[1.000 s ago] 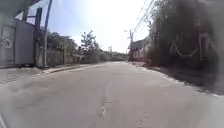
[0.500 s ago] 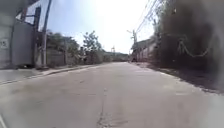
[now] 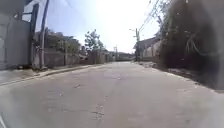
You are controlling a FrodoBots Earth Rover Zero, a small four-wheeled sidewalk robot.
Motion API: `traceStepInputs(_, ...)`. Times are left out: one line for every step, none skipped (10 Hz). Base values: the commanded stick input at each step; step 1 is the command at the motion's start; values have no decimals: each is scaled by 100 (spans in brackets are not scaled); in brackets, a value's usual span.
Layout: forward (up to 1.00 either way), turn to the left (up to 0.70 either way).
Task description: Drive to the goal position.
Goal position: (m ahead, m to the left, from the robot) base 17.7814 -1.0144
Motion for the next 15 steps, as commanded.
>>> traceStepInputs(100, -34)
traceStepInputs(100, -34)
traceStepInputs(100, -34)
traceStepInputs(100, -34)
traceStepInputs(100, -34)
traceStepInputs(100, -34)
traceStepInputs(100, -26)
traceStepInputs(100, 6)
traceStepInputs(100, 6)
traceStepInputs(100, 6)
traceStepInputs(100, 6)
traceStepInputs(100, 6)
traceStepInputs(100, 6)
traceStepInputs(100, 6)
traceStepInputs(100, 6)
